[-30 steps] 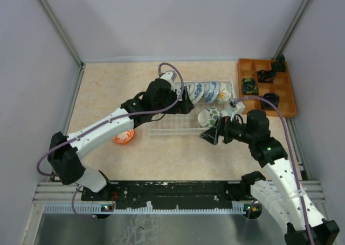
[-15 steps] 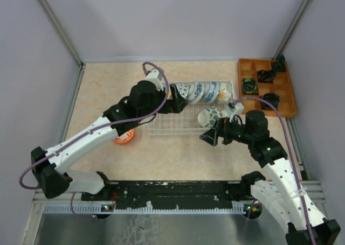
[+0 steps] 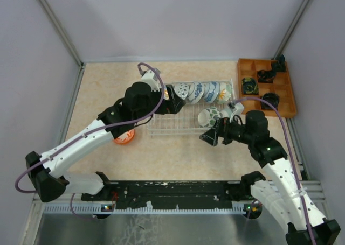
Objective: Load the bowls into the dish rack
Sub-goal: Pick up the bowl from the center of the board.
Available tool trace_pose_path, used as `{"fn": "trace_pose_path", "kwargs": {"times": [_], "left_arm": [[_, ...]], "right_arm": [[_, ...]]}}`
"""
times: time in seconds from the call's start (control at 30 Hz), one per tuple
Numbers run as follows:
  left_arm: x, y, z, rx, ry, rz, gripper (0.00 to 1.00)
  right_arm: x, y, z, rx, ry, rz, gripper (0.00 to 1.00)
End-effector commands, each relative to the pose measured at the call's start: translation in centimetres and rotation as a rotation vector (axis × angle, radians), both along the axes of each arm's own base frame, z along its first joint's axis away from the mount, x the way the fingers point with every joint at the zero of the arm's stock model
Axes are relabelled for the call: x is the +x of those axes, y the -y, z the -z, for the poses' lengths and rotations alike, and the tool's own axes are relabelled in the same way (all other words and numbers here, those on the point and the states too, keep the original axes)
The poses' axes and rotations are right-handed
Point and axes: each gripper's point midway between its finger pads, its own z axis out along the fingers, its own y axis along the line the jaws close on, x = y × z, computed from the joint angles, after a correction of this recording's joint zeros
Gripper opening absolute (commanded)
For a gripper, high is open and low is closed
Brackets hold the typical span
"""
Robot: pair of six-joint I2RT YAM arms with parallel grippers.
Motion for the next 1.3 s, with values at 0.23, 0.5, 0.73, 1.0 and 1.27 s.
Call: {"fn": "trace_pose_path", "kwargs": {"times": [0.23, 0.5, 0.73, 1.0, 1.27], "left_arm": [[-1.1, -1.3, -1.1, -0.016, 0.011, -0.013, 1.00], [-0.9, -2.2, -0.1, -0.009, -0.035, -0.075, 1.00], [-0.3, -1.5, 1.1, 0.008, -0.080, -0.098, 1.00], [-0.2, -1.7, 1.2, 0.012, -0.099, -0.126, 1.00], [-0.6, -2.0, 0.6, 0.008, -0.076, -0.114, 1.00]], "right_arm": [[0.0, -1.0, -2.1, 0.054, 0.059, -0.055, 0.99], [-0.7, -1.5, -2.7, 0.085, 0.062, -0.099, 0.99], [-1.3, -1.9, -2.8, 0.091, 0.077, -0.117, 0.99], [-1.7, -2.1, -3.0, 0.055, 0.097, -0.120, 0.99], [-1.6, -1.8, -2.6, 0.036, 0.091, -0.103, 0.99]]}}
